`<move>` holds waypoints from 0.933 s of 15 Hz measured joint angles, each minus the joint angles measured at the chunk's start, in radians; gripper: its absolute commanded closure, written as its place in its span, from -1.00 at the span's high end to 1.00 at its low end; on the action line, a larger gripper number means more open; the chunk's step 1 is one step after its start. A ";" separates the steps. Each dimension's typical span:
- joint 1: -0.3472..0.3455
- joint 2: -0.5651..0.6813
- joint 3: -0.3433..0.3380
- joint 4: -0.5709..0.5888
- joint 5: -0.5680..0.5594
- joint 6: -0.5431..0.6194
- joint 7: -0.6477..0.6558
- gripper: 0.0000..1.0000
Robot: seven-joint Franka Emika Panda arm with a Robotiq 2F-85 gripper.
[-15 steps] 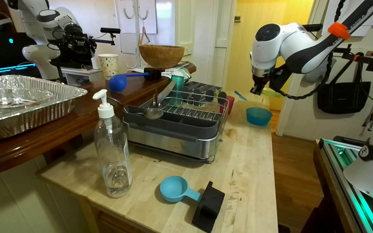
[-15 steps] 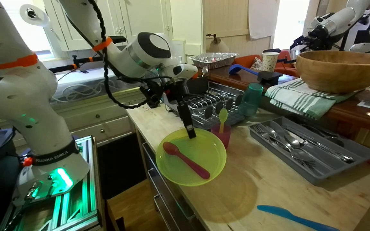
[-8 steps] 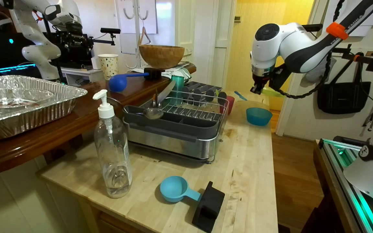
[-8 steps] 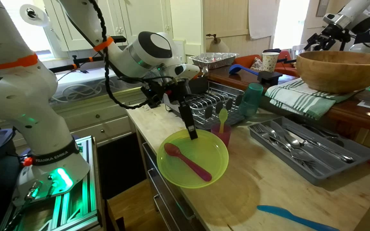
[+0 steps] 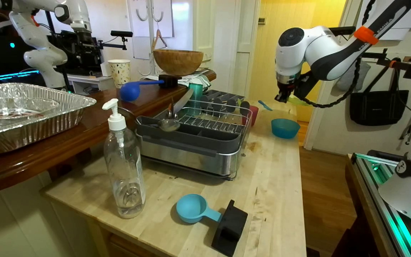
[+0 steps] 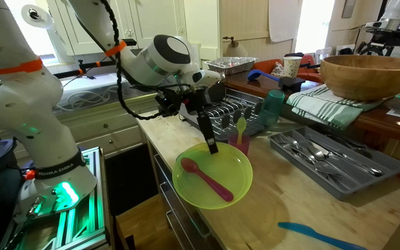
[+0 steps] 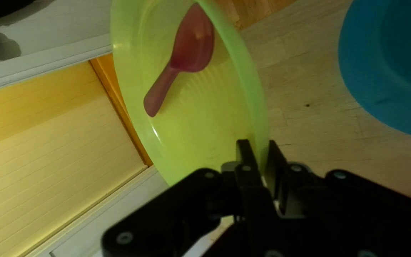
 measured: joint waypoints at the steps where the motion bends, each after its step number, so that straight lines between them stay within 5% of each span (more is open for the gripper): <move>1: -0.005 0.013 -0.004 0.011 -0.014 0.003 0.009 -0.94; 14: -0.055 0.223 -0.077 0.126 -0.176 0.249 0.162 -0.94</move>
